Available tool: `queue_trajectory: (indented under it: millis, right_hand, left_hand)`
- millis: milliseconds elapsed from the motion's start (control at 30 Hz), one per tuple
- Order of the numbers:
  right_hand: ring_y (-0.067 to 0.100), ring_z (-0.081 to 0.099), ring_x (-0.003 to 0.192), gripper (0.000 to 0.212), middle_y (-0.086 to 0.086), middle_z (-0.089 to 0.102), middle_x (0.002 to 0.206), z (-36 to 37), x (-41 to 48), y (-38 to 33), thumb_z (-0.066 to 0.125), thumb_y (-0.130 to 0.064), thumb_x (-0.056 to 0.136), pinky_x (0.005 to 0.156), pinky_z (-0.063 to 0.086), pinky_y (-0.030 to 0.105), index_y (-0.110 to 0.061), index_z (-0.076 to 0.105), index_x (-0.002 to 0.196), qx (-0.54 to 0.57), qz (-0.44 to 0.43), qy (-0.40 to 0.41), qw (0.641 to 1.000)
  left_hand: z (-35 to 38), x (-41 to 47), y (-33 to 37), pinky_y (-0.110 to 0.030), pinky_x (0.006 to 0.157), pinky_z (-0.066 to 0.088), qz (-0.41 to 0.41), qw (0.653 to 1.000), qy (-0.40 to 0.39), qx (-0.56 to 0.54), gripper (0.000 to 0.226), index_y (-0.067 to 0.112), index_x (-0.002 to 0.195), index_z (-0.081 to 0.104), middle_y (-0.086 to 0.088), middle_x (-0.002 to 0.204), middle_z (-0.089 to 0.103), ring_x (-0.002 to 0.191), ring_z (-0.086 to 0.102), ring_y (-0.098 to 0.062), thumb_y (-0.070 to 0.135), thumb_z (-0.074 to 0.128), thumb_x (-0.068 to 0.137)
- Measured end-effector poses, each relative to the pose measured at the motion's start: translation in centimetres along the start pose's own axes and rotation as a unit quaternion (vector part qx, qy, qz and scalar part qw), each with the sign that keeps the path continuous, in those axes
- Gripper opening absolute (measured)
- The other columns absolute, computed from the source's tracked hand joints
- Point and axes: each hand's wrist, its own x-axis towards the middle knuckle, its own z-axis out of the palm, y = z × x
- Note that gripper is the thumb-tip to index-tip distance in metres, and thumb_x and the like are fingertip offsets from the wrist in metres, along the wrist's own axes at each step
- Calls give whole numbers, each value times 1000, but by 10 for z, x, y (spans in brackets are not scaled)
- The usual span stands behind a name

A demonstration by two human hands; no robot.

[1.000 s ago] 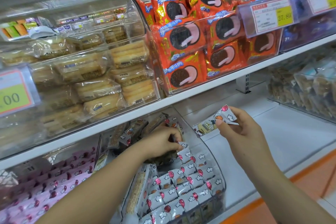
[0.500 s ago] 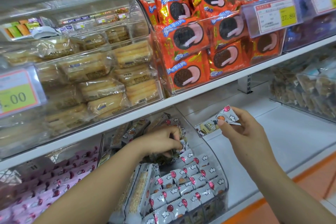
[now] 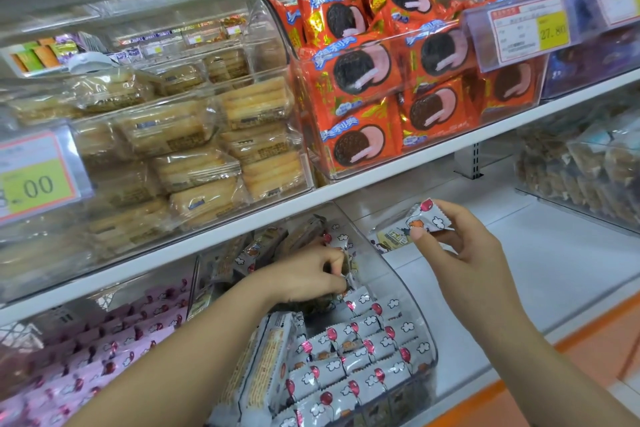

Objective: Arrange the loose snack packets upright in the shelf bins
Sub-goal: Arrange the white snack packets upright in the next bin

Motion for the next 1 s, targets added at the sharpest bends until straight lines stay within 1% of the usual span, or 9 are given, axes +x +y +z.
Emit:
queue_trajectory:
  millis: [433, 600, 733, 800, 867, 900, 933, 967, 1000]
  right_hand:
    - [-3, 60, 88, 30, -16, 63, 102, 3, 0, 2, 60, -18, 91, 64, 40, -1, -33, 56, 116, -21, -20, 8, 1000]
    - [0, 56, 97, 25, -4, 59, 111, 9, -2, 6, 60, -19, 91, 68, 42, 1, -34, 57, 110, -55, -44, -15, 997]
    - [7, 59, 95, 25, -11, 61, 101, 8, -1, 8, 62, -17, 89, 67, 44, 6, -40, 53, 95, -45, -37, -17, 998]
    - [0, 59, 92, 26, -15, 61, 99, 7, -1, 7, 62, -17, 89, 66, 43, 4, -40, 53, 93, -38, -38, -17, 998]
    - [-2, 58, 90, 26, -14, 61, 100, 6, -1, 8, 62, -17, 89, 67, 43, 3, -40, 52, 93, -34, -41, -16, 998]
    - [-1, 58, 91, 26, -13, 60, 100, 6, -1, 7, 62, -17, 89, 67, 43, 3, -41, 52, 93, -34, -42, -18, 998]
    - [0, 58, 92, 26, -13, 60, 101, 6, -1, 7, 62, -17, 89, 67, 43, 3, -41, 52, 93, -33, -42, -20, 998]
    - [1, 58, 92, 27, -13, 60, 102, 6, -1, 7, 62, -17, 89, 67, 43, 3, -41, 52, 94, -31, -40, -19, 999]
    - [2, 58, 92, 27, -12, 60, 102, 6, -1, 7, 62, -17, 89, 66, 43, 3, -41, 52, 94, -29, -39, -18, 999]
  left_hand:
    - [8, 1, -10, -12, 47, 32, 16, 997, 32, -68, 26, 19, 68, 44, 8, 66, 46, 48, 39, 5, 16, 64, 85]
    - [12, 2, -12, -35, 79, 50, -22, 982, -13, -186, 23, 18, 71, 49, 1, 73, 54, 75, 56, -14, 11, 63, 88]
    - [8, 2, -12, -24, 72, 44, 27, 995, 4, -94, 9, 29, 89, 54, 8, 92, 56, 67, 49, 0, 29, 63, 90]
    - [7, 0, -13, -18, 52, 35, 29, 995, 24, -93, 19, 32, 107, 51, 5, 87, 53, 49, 40, 4, 34, 61, 91]
    - [9, 0, -10, -15, 46, 29, 38, 997, 23, -69, 33, 32, 123, 47, 9, 88, 51, 42, 38, 2, 33, 59, 93]
    - [10, 0, -7, -11, 46, 30, 41, 998, 18, -49, 38, 32, 131, 45, 14, 97, 49, 44, 44, 4, 32, 57, 94]
    - [10, 0, -5, -8, 47, 32, 40, 999, 12, -35, 41, 30, 135, 43, -7, 114, 60, 50, 51, 5, 30, 55, 96]
    - [10, 1, -2, -8, 48, 35, 35, 999, 6, -29, 42, 28, 137, 43, -10, 130, 27, 63, 57, 6, 28, 54, 97]
    - [12, 2, -1, -12, 55, 42, 32, 999, 3, -35, 40, 28, 136, 44, -16, 127, 47, 80, 58, 1, 28, 53, 97]
